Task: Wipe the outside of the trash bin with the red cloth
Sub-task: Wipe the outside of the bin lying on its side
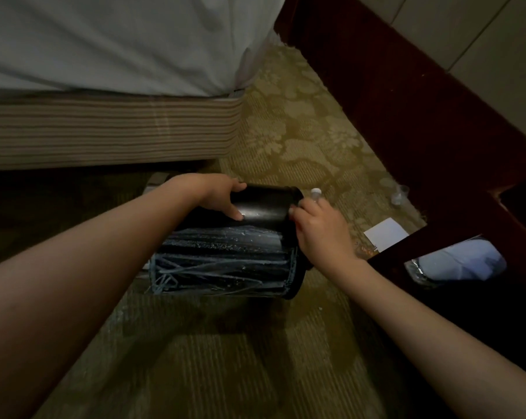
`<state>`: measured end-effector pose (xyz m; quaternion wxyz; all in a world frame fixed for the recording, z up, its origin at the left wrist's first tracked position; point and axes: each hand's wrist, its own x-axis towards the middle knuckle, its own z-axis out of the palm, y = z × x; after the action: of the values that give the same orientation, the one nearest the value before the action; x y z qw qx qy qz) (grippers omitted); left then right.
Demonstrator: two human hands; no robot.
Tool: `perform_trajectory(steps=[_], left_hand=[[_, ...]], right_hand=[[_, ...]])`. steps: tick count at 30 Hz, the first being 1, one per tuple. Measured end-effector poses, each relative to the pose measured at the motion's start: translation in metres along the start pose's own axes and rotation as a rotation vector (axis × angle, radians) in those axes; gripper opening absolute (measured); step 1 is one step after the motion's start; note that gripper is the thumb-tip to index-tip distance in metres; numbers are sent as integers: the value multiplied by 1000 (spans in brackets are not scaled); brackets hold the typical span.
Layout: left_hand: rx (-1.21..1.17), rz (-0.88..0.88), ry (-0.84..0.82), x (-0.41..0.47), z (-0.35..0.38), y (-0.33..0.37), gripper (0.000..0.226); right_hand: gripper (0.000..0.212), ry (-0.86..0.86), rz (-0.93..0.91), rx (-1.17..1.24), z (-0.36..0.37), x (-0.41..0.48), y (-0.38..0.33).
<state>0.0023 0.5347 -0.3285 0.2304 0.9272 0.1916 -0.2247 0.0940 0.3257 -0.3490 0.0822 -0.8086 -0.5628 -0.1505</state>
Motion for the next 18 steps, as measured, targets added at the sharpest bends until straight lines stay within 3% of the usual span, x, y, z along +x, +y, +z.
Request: perform_trajectory(steps=[4,7,13,18], left_hand=[[-41,-14,-16,4,-1,-3,86],[-64,-27,-21,8,-4,-5,85],[-124,-43,-18,13,-3,-9,82],[-137,-48,-32,14,-3,-10,85]], right_hand=[[31,35,-82,64,10,-57,-5],[28,0,-147,50,13,-73,-7],[12,31,57,43,6,-1,0],[23,55,15,85,10,-40,-8]])
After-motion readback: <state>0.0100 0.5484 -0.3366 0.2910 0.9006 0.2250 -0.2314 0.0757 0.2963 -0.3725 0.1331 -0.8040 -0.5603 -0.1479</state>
